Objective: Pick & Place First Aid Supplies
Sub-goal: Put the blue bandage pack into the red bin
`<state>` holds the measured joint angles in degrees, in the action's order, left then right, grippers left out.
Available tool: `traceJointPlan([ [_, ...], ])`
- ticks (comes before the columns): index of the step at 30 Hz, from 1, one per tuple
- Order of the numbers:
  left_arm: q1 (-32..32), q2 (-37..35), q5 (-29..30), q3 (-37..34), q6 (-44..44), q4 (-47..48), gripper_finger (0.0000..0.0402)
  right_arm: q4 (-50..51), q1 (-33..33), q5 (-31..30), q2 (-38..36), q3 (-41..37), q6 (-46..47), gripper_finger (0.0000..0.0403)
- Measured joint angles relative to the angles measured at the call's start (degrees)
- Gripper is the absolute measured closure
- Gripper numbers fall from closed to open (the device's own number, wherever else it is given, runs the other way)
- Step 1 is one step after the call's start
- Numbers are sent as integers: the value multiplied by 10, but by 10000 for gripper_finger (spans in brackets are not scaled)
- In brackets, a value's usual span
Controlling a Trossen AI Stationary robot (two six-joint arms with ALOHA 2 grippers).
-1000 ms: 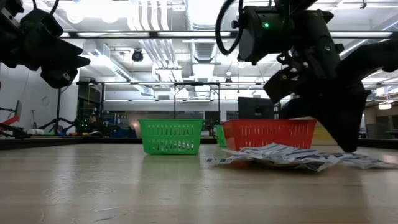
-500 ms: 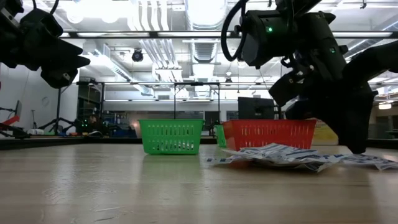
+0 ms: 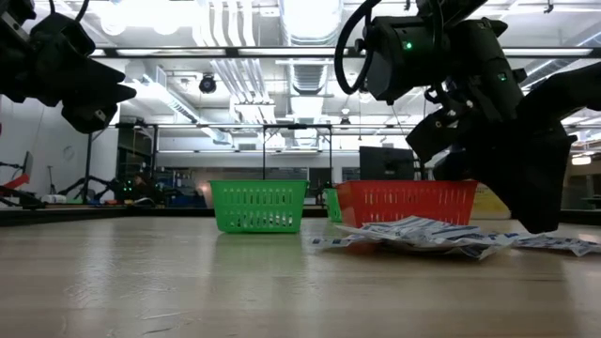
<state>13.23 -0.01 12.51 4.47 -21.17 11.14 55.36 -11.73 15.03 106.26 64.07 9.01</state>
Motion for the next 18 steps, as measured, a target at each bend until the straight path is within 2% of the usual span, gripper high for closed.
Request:
traceJointPlan([
  [9,0,0,0,0,0,0,287,-23,0,0,0,0,-2,298],
  [18,0,0,0,0,-1,0,287,-58,-5,0,3,-17,1,293],
])
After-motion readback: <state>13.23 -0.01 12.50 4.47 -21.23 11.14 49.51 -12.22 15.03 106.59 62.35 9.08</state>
